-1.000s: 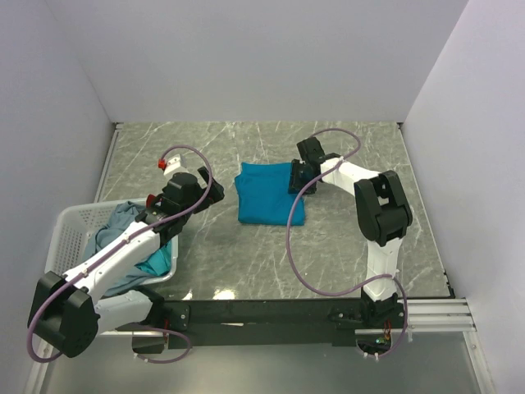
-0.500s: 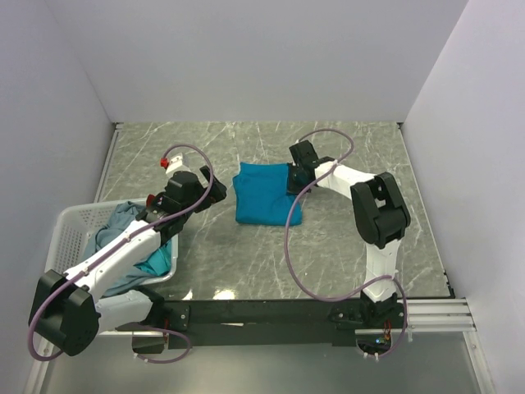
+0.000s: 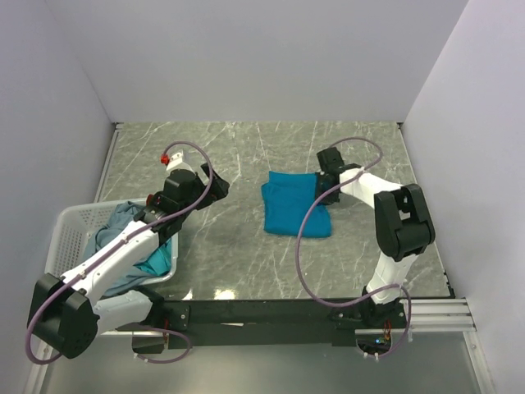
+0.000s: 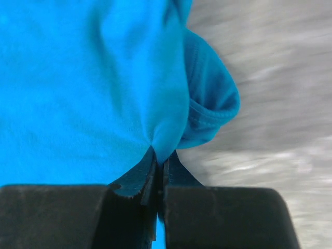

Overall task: Fold and stack the t-shirts
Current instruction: Neatly place the folded tshirt to the corner

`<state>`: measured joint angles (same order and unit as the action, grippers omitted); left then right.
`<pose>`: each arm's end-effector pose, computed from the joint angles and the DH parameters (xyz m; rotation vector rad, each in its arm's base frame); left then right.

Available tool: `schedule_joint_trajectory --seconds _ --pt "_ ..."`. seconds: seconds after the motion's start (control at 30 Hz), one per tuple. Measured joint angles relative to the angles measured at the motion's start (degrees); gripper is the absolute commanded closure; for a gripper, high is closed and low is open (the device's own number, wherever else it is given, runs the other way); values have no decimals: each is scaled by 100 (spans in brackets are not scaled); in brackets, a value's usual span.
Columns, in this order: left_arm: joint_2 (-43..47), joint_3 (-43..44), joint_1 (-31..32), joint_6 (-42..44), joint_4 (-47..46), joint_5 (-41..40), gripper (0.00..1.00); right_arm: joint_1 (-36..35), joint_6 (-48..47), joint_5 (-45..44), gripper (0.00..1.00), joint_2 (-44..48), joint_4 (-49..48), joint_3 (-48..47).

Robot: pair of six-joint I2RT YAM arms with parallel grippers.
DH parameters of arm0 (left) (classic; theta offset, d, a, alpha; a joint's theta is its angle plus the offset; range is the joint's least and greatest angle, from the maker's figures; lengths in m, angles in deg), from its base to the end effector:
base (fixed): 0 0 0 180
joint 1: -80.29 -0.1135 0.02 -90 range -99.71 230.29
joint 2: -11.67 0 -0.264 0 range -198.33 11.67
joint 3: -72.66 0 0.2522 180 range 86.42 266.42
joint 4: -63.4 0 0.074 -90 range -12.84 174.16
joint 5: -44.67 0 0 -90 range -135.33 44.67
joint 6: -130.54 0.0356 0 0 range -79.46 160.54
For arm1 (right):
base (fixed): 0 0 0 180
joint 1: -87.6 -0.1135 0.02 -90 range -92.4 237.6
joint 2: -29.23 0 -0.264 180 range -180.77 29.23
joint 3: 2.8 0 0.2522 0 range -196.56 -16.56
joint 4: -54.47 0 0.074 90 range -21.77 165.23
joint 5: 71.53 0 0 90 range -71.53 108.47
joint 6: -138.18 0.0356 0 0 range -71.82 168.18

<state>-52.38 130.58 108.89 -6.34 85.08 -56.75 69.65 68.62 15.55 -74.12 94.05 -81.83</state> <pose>0.2242 -0.1142 0.2731 -0.4583 2.0520 -0.6088 0.3421 0.1089 0.1681 0.0744 2.6905 0.1403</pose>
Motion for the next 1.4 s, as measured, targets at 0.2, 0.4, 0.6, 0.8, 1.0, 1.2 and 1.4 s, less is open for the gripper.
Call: schedule_joint_trajectory --seconds 0.2,0.4,0.6,0.8,1.0,1.2,1.4 --pt "271 -63 0 28 -92 -20 1 776 -387 -232 100 -538 162 -796" --pt "319 -79 0 70 -111 -83 1 1261 -833 -391 100 -1563 315 -2361" --pt "299 -79 0 129 -107 -179 1 1738 -1091 -575 100 -2496 621 -3832" --pt "107 -66 0 229 -79 -256 1 2321 -1250 -752 100 -3265 1075 -5047" --pt "-15 -61 0 271 -87 -334 1 2712 -1596 -1019 100 -3768 1290 -6087" --pt "-20 -63 0 378 -186 -343 1 2850 -2096 -1200 100 -3768 1147 -6131" --pt "-20 -87 0 485 -343 -269 1 2931 -2396 -1010 96 -3823 824 -6277"
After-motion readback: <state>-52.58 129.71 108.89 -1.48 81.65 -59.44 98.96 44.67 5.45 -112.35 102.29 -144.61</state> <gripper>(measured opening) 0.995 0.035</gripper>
